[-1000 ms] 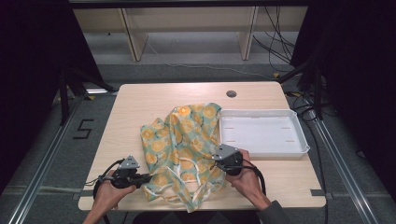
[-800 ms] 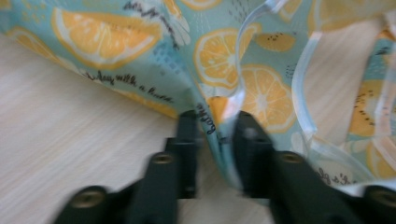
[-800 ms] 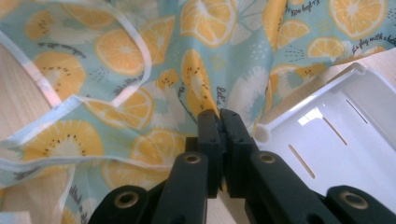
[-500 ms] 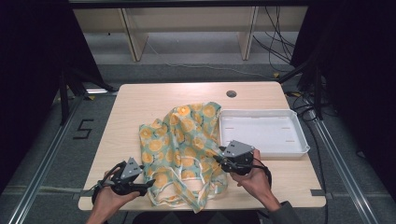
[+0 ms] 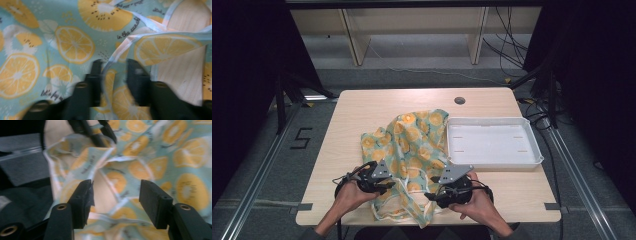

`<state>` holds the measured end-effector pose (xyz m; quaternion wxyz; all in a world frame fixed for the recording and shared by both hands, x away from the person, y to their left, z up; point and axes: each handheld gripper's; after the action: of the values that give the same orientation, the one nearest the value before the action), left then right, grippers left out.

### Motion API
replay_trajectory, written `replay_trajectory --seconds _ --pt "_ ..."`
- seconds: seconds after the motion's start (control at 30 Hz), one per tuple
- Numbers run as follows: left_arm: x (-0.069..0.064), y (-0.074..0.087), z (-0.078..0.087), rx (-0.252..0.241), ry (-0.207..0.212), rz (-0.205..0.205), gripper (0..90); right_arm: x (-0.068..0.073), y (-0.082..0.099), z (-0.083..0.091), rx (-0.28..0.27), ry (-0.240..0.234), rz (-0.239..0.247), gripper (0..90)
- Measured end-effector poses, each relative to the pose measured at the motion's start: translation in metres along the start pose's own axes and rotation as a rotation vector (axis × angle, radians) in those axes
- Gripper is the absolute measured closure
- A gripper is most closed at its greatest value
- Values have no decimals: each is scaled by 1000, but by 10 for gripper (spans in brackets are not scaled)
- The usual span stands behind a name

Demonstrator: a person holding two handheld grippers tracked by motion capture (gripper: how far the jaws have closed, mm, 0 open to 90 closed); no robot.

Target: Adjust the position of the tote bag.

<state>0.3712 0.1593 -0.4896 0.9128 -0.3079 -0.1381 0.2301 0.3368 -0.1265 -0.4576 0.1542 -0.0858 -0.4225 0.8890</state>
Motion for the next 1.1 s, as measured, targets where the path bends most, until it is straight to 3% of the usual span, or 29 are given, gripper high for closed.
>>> replay_trajectory --seconds 0.03,0.13,0.2,0.3,0.33,0.37,0.4,0.47,0.5,0.53,0.57,0.6,0.63,0.7,0.73,0.77,0.83,0.87,0.93,0.97,1.07,1.1 --pt "1 0 1 -2 6 -5 763 0 0 0 0 0 0 418" --pt "5 -4 7 -25 -6 9 895 11 2 -10 16 -101 -17 364" --pt "10 -7 12 -44 -6 27 897 18 2 -18 42 -115 -11 321" --pt "16 -12 19 -72 0 65 897 23 3 -26 28 -141 -28 306" --pt "18 -15 23 -83 -10 83 897 27 4 -35 36 -196 -40 278" --pt "18 -15 23 -83 -10 83 897 27 4 -35 36 -196 -40 278" --pt "20 -18 26 -99 -1 99 897 34 3 -42 71 -221 -21 276" --pt "21 -19 28 -109 0 95 897 37 4 -45 82 -228 -12 280" --pt "21 -20 30 -114 2 114 897 43 3 -53 105 -225 14 409" --pt "21 -19 31 -113 0 114 897 43 3 -56 120 -202 35 582" --pt "21 -19 31 -113 0 114 897 43 3 -56 120 -202 35 582" --pt "21 -17 31 -114 4 113 897 39 -1 -55 131 -184 67 799" --pt "21 -17 31 -114 4 113 897 39 -1 -55 131 -184 67 799" --pt "22 -13 32 -115 14 125 897 29 -7 -44 80 -154 68 898" --pt "23 -9 33 -115 10 134 897 23 -12 -37 51 -139 73 900" --pt "24 -5 34 -114 16 124 896 5 -26 -20 -13 -59 73 900" --pt "23 -2 35 -116 17 146 897 -4 -32 -17 -32 -36 68 900" --pt "24 2 37 -119 19 144 897 -31 -47 -13 -66 63 80 900" --pt "23 6 39 -123 29 154 896 -53 -55 -18 -77 128 71 900" --pt "23 8 41 -126 32 147 896 -53 -55 -18 -77 128 71 900" --pt "18 14 45 -156 46 176 896 -85 -60 -35 -35 206 45 900" --pt "19 15 47 -150 50 157 896 -92 -60 -41 -31 206 34 900"
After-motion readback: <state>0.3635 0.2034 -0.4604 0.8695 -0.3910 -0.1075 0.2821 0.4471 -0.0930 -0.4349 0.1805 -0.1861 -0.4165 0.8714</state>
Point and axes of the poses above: each handheld gripper's, and its own axes: z roughly backward along the jaws, y roughly out of its underside, x roughly to its left, and after that the axes turned 2 degrees about z, right-handed
